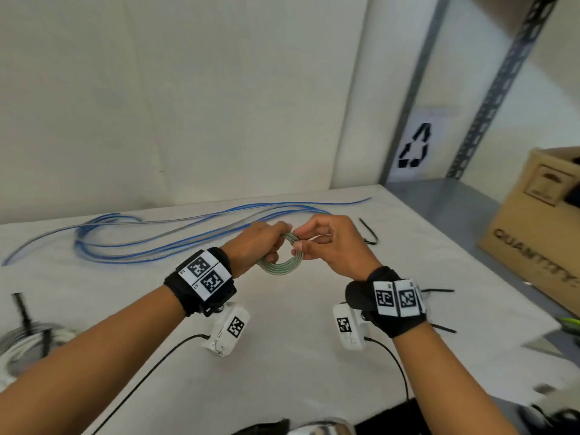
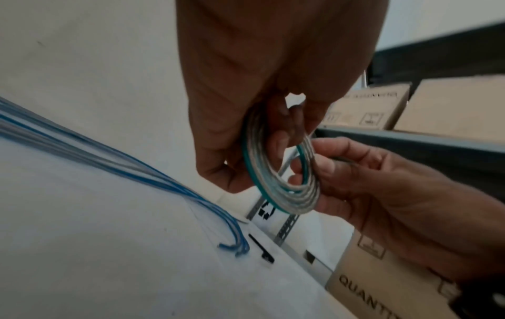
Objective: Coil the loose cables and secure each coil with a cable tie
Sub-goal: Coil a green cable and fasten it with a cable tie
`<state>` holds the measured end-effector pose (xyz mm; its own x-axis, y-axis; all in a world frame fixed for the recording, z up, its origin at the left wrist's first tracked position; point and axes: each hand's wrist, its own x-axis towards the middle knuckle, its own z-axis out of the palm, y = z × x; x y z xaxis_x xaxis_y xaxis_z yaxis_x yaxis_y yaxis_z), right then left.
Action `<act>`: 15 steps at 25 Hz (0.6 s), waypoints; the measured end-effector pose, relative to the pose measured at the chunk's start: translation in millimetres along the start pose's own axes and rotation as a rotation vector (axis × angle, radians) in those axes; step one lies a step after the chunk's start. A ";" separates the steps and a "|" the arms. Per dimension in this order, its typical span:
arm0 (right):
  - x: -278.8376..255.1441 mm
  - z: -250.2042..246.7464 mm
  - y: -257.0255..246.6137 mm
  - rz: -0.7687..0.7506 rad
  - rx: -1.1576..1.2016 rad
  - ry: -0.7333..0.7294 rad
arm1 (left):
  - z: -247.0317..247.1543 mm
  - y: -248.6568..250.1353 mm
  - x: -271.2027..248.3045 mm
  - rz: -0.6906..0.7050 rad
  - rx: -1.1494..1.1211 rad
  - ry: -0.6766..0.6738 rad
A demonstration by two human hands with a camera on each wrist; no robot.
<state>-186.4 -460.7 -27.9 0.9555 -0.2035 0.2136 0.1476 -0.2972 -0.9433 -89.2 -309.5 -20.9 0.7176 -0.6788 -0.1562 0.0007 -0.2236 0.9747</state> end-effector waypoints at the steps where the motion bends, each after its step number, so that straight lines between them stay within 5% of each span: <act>1: -3.0 -15.5 6.8 0.032 -0.039 0.008 | 13.2 -2.1 5.4 0.006 0.048 -0.022; 4: 13.1 -69.8 45.4 0.161 -0.214 0.238 | 39.8 -11.6 15.9 -0.003 0.108 -0.044; 6: 30.5 -105.0 79.1 0.292 -0.618 0.375 | 48.4 -16.9 17.2 -0.012 0.119 -0.050; 9: 46.9 -124.5 114.3 0.531 -1.085 0.195 | 52.0 -25.2 16.6 -0.027 0.112 -0.077; 15: 59.6 -128.8 125.9 0.543 -1.228 0.201 | 36.5 -31.5 13.5 -0.008 0.070 -0.051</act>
<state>-143.8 -630.4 -101.3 0.7507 -0.6603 0.0230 -0.6546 -0.7480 -0.1097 -105.0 -337.2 -59.5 0.6815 -0.7108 -0.1740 -0.0432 -0.2765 0.9600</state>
